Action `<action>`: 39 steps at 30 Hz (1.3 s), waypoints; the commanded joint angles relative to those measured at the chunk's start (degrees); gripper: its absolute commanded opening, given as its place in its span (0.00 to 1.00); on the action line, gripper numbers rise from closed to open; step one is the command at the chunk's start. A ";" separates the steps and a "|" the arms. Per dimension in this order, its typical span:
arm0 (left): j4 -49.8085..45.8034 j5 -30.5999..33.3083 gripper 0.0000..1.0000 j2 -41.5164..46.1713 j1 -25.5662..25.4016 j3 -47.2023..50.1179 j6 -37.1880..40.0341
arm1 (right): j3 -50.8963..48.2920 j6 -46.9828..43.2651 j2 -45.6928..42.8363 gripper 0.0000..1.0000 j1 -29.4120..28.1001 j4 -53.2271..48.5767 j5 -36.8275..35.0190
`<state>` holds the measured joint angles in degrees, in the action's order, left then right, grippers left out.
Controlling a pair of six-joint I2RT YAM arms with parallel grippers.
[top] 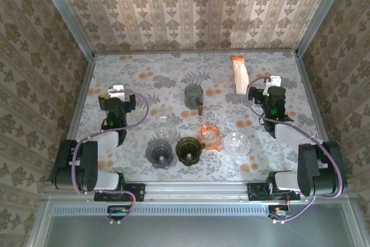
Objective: Place the coffee filter in the dripper
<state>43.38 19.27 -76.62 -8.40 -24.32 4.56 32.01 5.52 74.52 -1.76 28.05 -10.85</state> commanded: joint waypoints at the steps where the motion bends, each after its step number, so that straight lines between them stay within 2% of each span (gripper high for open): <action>1: -4.74 4.11 1.00 6.82 -1.01 -2.34 -1.54 | 2.47 5.54 -3.95 1.00 -1.52 -9.48 -7.48; 3: -5.02 3.45 1.00 10.36 -0.92 -2.91 -5.06 | 3.46 9.43 -5.70 1.00 -1.67 -12.23 -11.40; 5: -3.49 3.48 1.00 13.15 -0.83 -2.85 -9.18 | 4.18 19.71 -6.86 1.00 -1.35 -15.27 -16.22; 8: -3.27 1.92 1.00 17.99 0.55 -2.19 -18.17 | 5.05 40.53 -10.02 1.00 -0.35 -26.47 -17.16; 10: -5.54 -4.35 1.00 21.59 3.66 -1.88 -26.27 | 1.59 38.05 -11.33 1.00 0.18 -17.54 -8.23; 12: -6.59 -8.20 1.00 23.40 6.43 -1.87 -32.17 | 2.50 37.08 -11.35 1.00 -0.06 -17.61 -3.96; 14: -11.61 -13.02 1.00 24.96 8.93 -3.24 -38.22 | 5.02 35.88 -10.80 1.00 -0.43 -21.43 -1.35; 17: -15.11 -22.45 1.00 25.20 11.48 -5.92 -40.51 | 6.38 32.40 -11.53 1.00 -1.60 -23.86 2.50; 21: -16.20 -31.79 1.00 24.74 11.70 -8.97 -40.07 | 7.92 30.04 -13.55 1.00 -3.72 -28.79 9.40; 23: -14.87 -34.89 1.00 24.67 11.74 -9.39 -41.57 | 8.77 28.06 -14.28 1.00 -6.79 -31.89 11.99; 26: -11.17 -38.16 1.00 25.88 11.74 -8.56 -46.92 | 10.06 24.92 -15.85 1.00 -14.12 -37.80 10.27; 28: -11.90 -38.43 1.00 26.89 11.74 -8.94 -50.88 | 10.60 23.38 -17.19 1.00 -18.89 -41.23 9.99; 31: -12.25 -43.03 1.00 28.22 11.59 -10.20 -51.77 | 11.81 21.16 -19.40 1.00 -26.25 -47.84 9.80; 33: -15.13 -44.97 0.99 29.15 10.75 -11.63 -51.84 | 12.68 20.07 -20.64 1.00 -31.34 -52.44 9.48; 35: -20.26 -45.40 0.92 30.84 8.60 -12.46 -50.87 | 13.38 19.58 -21.70 1.00 -36.53 -57.04 8.10; 39: -38.49 -41.75 0.83 35.90 1.26 -14.72 -45.22 | 13.43 22.61 -23.36 1.00 -47.42 -64.28 6.48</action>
<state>19.66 -22.11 -45.12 -1.98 -36.10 -44.49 44.14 27.44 53.08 -41.25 -24.62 -2.96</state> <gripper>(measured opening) 0.846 0.999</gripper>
